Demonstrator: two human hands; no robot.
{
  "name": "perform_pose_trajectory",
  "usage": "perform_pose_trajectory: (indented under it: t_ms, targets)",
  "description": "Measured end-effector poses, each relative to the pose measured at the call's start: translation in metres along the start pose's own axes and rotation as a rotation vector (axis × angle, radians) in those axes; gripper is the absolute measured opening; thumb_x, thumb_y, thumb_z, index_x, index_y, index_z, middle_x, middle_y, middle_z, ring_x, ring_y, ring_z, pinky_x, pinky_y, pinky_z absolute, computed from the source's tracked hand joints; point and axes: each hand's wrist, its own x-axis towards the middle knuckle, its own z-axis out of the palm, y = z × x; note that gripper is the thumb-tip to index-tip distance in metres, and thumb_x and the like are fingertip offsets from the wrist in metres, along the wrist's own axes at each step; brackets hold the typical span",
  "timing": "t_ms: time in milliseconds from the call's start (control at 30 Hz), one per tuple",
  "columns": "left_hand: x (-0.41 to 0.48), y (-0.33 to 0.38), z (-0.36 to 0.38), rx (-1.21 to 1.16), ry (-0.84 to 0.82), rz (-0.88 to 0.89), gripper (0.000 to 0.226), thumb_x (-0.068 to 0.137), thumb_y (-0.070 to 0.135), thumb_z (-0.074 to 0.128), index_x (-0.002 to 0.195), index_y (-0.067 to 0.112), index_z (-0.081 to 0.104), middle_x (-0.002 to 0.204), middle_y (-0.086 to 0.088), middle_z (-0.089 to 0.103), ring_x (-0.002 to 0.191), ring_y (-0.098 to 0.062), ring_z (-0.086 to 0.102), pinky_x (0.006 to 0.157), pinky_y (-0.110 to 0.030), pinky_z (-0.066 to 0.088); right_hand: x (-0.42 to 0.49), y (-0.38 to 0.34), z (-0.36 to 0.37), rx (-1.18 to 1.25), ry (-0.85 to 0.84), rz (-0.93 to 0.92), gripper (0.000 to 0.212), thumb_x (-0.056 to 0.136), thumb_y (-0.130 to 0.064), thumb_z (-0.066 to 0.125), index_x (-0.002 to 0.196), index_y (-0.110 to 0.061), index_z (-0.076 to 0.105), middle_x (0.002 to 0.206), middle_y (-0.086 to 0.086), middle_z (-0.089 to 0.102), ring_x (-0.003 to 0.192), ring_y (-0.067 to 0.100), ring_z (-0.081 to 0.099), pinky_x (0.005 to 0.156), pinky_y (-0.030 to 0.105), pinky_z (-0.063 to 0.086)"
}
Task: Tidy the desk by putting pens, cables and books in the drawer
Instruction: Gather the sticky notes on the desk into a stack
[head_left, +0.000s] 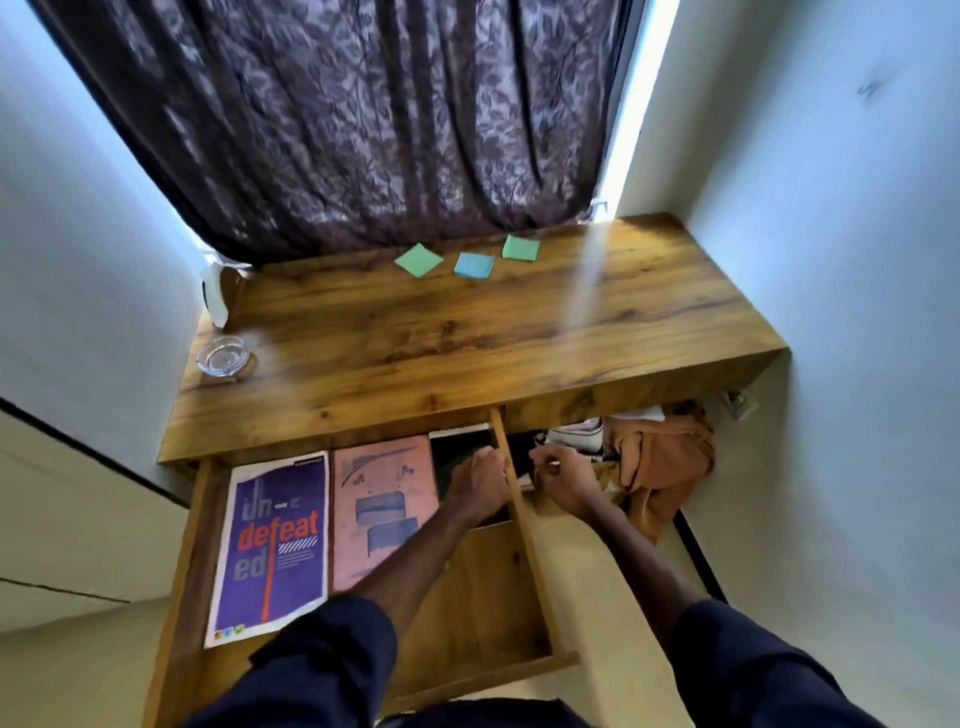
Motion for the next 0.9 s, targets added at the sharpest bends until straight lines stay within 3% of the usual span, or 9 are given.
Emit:
perform_pose_trajectory:
  t_ms: [100,200,367,467,600,700,900]
  targets:
    - [0.011,0.038,0.004,-0.034,0.084,-0.042,0.031,0.089,0.013,0.053,0.114,0.023,0.067,0.121,-0.003,0.068,0.111,-0.028,0.066,0.091,-0.038,0.055,0.005,0.02,-0.044,-0.007,0.003,-0.059,0.023,0.088,-0.008,0.064,0.106,-0.022,0.07,0.107,-0.004,0.072,0.1,0.013,0.068,0.088,0.026,0.055]
    - [0.018,0.09,0.022,-0.054,0.15,-0.07,0.035,0.086,0.01,0.052,0.112,0.025,0.07,0.122,0.0,0.069,0.115,-0.025,0.064,0.092,-0.038,0.053,-0.001,0.048,-0.093,0.004,0.017,-0.101,0.027,0.09,-0.008,0.066,0.114,-0.017,0.071,0.108,-0.007,0.071,0.094,0.007,0.067,0.075,0.011,0.05]
    - [0.03,0.165,0.051,-0.084,0.22,-0.06,0.027,0.084,0.012,0.058,0.104,0.025,0.072,0.11,-0.001,0.074,0.104,-0.024,0.069,0.081,-0.038,0.059,-0.012,0.1,-0.156,0.02,0.022,-0.124,0.025,0.09,-0.012,0.066,0.113,-0.02,0.072,0.109,-0.003,0.074,0.092,0.011,0.069,0.082,0.03,0.06]
    - [0.031,0.198,0.056,-0.069,0.243,-0.067,0.026,0.088,0.011,0.061,0.108,0.023,0.072,0.114,0.0,0.072,0.104,-0.022,0.067,0.074,-0.034,0.054,-0.017,0.121,-0.179,0.003,0.003,-0.134,0.025,0.09,-0.011,0.067,0.114,-0.016,0.072,0.111,0.0,0.073,0.095,0.012,0.068,0.085,0.026,0.057]
    - [0.038,0.221,0.061,-0.057,0.256,-0.056,0.033,0.087,0.003,0.067,0.116,0.019,0.067,0.117,-0.001,0.061,0.101,-0.016,0.059,0.065,-0.023,0.041,-0.015,0.134,-0.198,0.022,-0.017,-0.162,0.025,0.091,-0.011,0.066,0.115,-0.015,0.072,0.11,0.001,0.073,0.097,0.012,0.068,0.084,0.022,0.055]
    - [0.051,0.226,0.06,-0.103,0.277,-0.057,0.039,0.082,-0.004,0.069,0.113,0.019,0.065,0.117,-0.002,0.059,0.099,-0.015,0.058,0.066,-0.025,0.047,-0.005,0.135,-0.203,0.042,-0.025,-0.15,0.024,0.09,-0.012,0.066,0.112,-0.017,0.072,0.109,0.001,0.074,0.097,0.013,0.069,0.086,0.027,0.058]
    - [0.093,0.221,0.056,-0.207,0.329,-0.105,0.051,0.078,-0.003,0.074,0.123,0.014,0.059,0.124,-0.006,0.056,0.104,-0.021,0.059,0.073,-0.031,0.056,0.03,0.123,-0.205,0.061,-0.058,-0.129,0.023,0.091,-0.012,0.065,0.114,-0.016,0.071,0.107,0.0,0.073,0.094,0.013,0.069,0.077,0.023,0.059]
